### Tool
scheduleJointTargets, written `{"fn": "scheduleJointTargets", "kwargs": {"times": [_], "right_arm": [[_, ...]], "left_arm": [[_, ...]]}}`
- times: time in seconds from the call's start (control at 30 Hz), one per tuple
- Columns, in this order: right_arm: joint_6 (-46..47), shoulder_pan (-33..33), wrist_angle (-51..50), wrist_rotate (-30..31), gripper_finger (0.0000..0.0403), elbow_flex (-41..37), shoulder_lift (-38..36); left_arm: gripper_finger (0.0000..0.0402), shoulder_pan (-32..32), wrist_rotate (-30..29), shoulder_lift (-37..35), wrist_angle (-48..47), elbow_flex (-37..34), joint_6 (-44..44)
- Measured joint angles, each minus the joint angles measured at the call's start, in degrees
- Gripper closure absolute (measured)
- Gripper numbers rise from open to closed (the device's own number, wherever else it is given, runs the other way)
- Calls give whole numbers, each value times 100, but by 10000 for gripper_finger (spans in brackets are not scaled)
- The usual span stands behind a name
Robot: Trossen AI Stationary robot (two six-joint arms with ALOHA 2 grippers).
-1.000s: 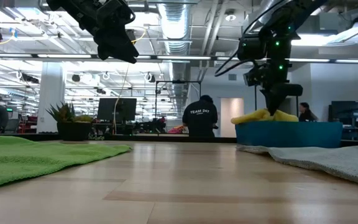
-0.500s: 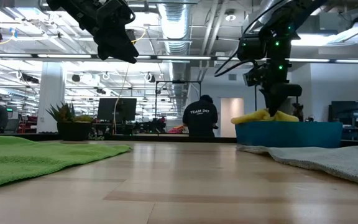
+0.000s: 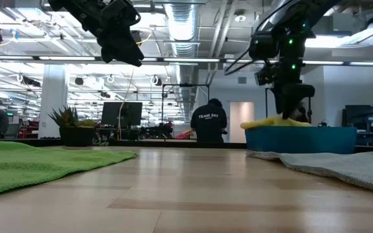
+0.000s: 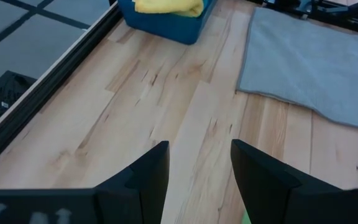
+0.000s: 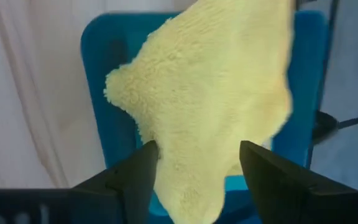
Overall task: Fold microfiber towels
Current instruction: Stack the yellow microfiber cloth on top of the blue microfiber cloth in the blue bin, then fold the gray microfiber cloth
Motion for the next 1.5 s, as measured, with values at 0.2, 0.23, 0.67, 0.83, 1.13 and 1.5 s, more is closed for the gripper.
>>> {"fn": "scheduleJointTargets", "kwargs": {"times": [0.2,0.23,0.67,0.83,1.13,1.5], "right_arm": [[149,183,3,155,147,132,-655],[151,258,2,167,147,154,-782],[3210,1505,-1322,-37,147,732,-1952],[3507,2239,-2145,-274,147,777,-2104],[3543,3604,-2874,-1539,147,736,-2010],[4293,4246,-1779,-2032,147,162,-1175]], "left_arm": [[237,-1,0,0,-27,0,0],[237,0,0,0,-27,0,0],[237,-314,0,62,264,0,-505],[237,-626,-46,276,502,0,-771],[237,-1236,-856,367,496,0,-1327],[237,-1599,-879,365,440,0,-1244]]}}
